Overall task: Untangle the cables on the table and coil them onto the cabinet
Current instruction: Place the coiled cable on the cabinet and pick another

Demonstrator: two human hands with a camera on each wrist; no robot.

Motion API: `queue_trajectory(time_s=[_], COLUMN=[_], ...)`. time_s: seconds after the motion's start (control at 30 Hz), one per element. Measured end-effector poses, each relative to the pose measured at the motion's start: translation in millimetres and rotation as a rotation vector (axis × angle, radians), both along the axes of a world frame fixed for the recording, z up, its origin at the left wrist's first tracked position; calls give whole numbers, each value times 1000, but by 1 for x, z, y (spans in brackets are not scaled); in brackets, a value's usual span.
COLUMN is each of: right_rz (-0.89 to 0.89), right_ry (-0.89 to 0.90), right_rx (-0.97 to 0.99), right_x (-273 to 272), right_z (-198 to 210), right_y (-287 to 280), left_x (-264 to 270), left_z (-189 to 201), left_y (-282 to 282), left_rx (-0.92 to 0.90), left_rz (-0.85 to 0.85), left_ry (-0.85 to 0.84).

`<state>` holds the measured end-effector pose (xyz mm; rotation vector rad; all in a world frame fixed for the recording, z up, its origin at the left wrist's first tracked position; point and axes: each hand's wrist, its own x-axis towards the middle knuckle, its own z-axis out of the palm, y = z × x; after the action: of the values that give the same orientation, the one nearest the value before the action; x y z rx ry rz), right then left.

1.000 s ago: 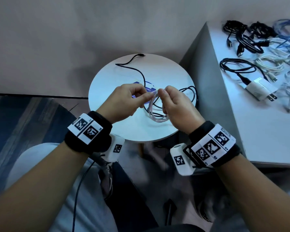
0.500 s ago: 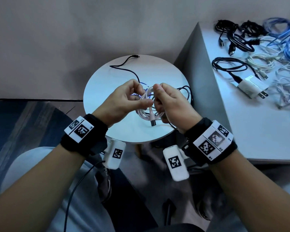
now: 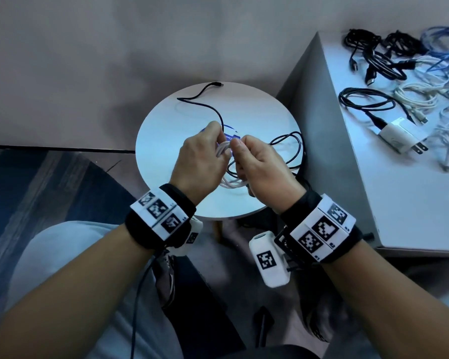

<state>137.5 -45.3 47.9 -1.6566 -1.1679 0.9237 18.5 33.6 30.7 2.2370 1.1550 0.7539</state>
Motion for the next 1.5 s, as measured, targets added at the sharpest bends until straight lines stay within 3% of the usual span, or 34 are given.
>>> queue_trajectory(time_s=[0.13, 0.2, 0.33, 0.5, 0.6, 0.83, 0.87, 1.0, 1.17, 1.3, 1.37, 1.5], right_rz=[56, 62, 26, -113, -104, 12, 32, 29, -48, -208, -189, -7], right_ry=[7, 7, 94, 279, 273, 327, 240, -381, -593, -769, -660, 125], right_rx=[-10, -9, -38, -73, -74, -29, 1, 141, 355, 395, 395, 182], right_x=[-8, -5, 5, 24, 24, 27, 29, 41, 53, 48, 41, 20], right_z=[-5, -4, 1, 6, 6, 23, 24, 22, 22, 10, 2, 4], right_y=[-1, -1, -1, 1, 1, -3, -3, -4, -4, 1, 2, 0], left_x=[2, 2, -1, -1, 4, 0, -2, -5, -6, -1, 0, 0], left_z=[-12, -15, -7, 8, 9, 9, 11, 12, 18, 20, 20, 17], left_y=[0, 5, 10, -1, -4, 5, 7, 13, 10, 3, 1, 1], left_rx=[288, 339, -6, -298, -258, -114, -110, -139, -217, -365, -429, -272], left_rz=[4, -94, -378, -386, -317, -141, -127, -200, -294, -283, -262, -137], left_ry=[135, 93, -103, -329, -387, -318, -319, -301, -271, -400, -480, -460])
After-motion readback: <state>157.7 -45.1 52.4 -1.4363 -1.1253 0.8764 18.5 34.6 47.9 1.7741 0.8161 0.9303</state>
